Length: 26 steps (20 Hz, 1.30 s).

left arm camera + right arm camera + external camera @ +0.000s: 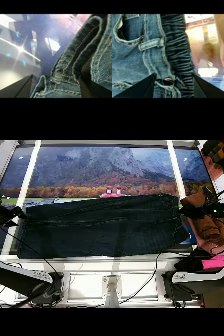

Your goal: Fold the clothes and pants, and hang the long-sleeved shirts on hangers.

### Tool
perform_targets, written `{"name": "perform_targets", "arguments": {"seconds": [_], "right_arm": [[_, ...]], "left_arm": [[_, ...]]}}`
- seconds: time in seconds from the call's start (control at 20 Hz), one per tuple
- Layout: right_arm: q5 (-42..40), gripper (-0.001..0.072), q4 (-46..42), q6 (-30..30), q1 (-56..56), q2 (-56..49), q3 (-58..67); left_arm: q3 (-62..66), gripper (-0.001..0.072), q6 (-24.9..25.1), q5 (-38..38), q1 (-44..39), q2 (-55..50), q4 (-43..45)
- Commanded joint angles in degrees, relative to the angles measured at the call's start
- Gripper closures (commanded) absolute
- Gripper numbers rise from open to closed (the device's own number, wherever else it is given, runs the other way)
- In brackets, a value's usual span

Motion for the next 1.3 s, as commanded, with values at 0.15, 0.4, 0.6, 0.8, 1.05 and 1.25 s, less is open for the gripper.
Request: {"name": "perform_targets", "arguments": {"seconds": [0.15,0.4,0.6,0.8,1.05,1.25], "right_arm": [[2.6,0.021,0.0,2.7,0.0,4.4,0.0],[3.3,0.0225,-0.1,2.7,0.0,8.3,0.0],[3.4,0.023,0.0,3.8,0.0,9.5,0.0],[4.3,0.023,0.2,4.6,0.0,9.5,0.0],[5.9,0.023,0.3,4.9,0.0,9.5,0.0],[6.2,0.0231,0.3,5.0,0.0,9.5,0.0]], "left_arm": [[1.4,0.0056,5.6,-0.7,0.3,0.8,-7.3],[1.4,0.0057,7.8,0.0,0.3,0.2,-12.6],[1.3,0.0124,8.0,-0.2,0.3,-0.2,-13.9],[1.3,0.013,7.9,0.0,0.3,-2.1,-17.6],[1.3,0.0673,7.9,2.1,0.2,-4.2,-27.4],[1.4,0.0674,8.2,6.4,1.4,-2.5,-38.6]]}}
